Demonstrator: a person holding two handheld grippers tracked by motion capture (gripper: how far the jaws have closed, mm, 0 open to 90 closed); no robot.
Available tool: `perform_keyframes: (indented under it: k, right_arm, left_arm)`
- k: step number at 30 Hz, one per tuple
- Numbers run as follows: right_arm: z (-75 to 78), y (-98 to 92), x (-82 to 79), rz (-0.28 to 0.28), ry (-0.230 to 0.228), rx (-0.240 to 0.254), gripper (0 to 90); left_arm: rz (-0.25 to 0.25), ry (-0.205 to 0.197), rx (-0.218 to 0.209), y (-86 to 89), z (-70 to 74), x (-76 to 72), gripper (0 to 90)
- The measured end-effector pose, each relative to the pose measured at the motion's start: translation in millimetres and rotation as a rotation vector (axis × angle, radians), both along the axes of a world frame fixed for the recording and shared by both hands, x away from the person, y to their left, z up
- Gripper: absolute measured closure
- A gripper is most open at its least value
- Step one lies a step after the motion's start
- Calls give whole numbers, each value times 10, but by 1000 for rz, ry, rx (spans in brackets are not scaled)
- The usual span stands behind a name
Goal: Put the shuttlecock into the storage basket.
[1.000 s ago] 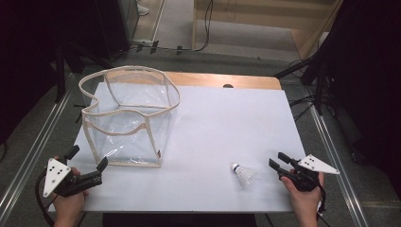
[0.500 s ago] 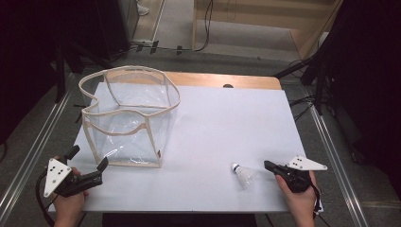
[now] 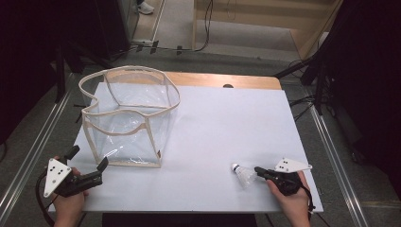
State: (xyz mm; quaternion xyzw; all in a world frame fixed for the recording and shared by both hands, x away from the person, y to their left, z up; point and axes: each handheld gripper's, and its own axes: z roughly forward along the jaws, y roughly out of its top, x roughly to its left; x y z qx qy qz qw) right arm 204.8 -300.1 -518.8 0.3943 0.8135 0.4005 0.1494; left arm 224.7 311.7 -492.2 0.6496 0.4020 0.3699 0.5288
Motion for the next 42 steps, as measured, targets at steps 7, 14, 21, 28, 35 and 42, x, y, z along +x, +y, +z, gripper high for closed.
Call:
perform_keyframes:
  k: [7,14,21,28,35,42]
  right_arm:
    - [-4,81,-42,63,5,-9,877]
    - [-1,214,-73,123,9,-20,877]
    - [16,370,-85,182,10,-32,877]
    - [40,616,-84,253,12,-40,876]
    - [54,895,-18,319,7,-49,877]
    - [90,1054,115,315,4,-46,877]
  left_arm:
    - [1,-1,-2,4,1,0,3]
    - [3,-1,-5,7,1,-2,3]
    - [3,-2,-4,6,1,-2,3]
    - [3,-2,0,4,1,-3,3]
    - [7,-3,4,-3,0,-6,3]
    - [7,-3,12,-8,0,-10,3]
